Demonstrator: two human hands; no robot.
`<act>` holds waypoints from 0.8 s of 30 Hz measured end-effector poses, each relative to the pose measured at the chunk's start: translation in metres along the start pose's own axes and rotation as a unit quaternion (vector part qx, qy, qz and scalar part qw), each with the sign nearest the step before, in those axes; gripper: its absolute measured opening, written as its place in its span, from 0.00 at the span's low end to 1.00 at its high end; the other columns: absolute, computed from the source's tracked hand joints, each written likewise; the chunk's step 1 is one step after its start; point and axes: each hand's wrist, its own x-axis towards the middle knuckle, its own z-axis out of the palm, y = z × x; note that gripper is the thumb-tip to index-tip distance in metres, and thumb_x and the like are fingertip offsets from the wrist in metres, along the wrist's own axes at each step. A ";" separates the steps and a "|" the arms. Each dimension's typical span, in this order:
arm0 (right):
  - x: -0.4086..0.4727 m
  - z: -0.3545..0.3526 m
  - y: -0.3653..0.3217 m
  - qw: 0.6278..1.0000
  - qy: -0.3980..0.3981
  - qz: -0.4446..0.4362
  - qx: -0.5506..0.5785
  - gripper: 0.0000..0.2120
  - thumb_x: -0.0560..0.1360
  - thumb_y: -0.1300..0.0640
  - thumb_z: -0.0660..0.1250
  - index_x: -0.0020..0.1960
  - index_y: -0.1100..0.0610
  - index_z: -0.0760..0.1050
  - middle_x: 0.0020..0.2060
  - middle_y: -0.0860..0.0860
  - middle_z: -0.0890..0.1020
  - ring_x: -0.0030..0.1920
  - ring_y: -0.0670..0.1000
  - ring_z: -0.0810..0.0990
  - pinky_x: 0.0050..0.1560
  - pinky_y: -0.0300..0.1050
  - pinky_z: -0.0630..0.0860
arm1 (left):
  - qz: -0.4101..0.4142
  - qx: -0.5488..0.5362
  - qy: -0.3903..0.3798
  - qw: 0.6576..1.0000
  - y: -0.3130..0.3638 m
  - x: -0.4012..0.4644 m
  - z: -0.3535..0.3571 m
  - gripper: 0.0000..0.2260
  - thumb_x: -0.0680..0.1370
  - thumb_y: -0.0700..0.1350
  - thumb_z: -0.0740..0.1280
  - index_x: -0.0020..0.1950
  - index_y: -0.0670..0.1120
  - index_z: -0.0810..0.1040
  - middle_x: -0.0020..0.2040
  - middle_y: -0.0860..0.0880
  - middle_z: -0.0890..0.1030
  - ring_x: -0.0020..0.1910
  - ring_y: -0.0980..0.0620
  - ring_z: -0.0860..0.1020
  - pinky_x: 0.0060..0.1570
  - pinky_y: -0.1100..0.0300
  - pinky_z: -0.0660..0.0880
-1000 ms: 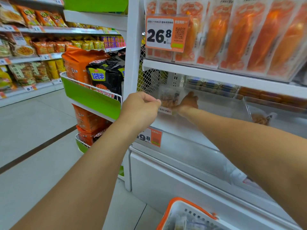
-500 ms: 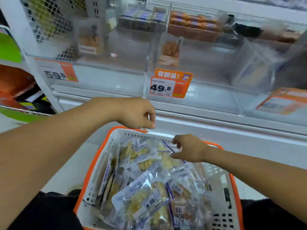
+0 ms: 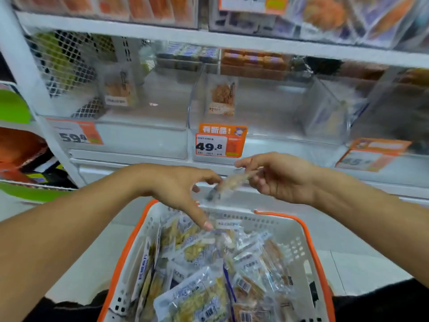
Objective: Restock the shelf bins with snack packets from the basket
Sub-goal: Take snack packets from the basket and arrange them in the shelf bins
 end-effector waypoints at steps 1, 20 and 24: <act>-0.009 0.003 -0.016 0.998 -0.016 -0.005 0.067 0.08 0.78 0.68 0.58 0.49 0.64 0.76 0.28 0.53 0.76 0.23 0.45 0.75 0.21 0.33 0.73 | 0.046 -0.054 0.034 0.997 0.001 0.000 -0.003 0.38 0.69 0.60 0.76 0.76 0.60 0.63 0.74 0.62 0.66 0.67 0.59 0.73 0.56 0.58 0.77; -0.069 -0.096 -0.059 0.985 0.026 -0.130 -0.106 0.30 0.71 0.35 0.63 0.57 0.59 0.81 0.51 0.57 0.84 0.43 0.54 0.83 0.32 0.40 0.79 | 0.165 -0.155 0.389 0.893 0.093 0.048 -0.002 0.08 0.74 0.40 0.74 0.43 0.54 0.83 0.31 0.51 0.83 0.27 0.57 0.77 0.29 0.63 0.75; -0.087 -0.144 -0.064 0.995 -0.031 -0.092 -0.036 0.41 0.70 0.30 0.58 0.65 0.63 0.77 0.62 0.60 0.81 0.56 0.55 0.81 0.46 0.45 0.84 | 0.325 0.134 0.492 0.797 0.118 0.085 -0.013 0.12 0.70 0.34 0.71 0.51 0.44 0.87 0.46 0.49 0.86 0.46 0.57 0.80 0.48 0.68 0.75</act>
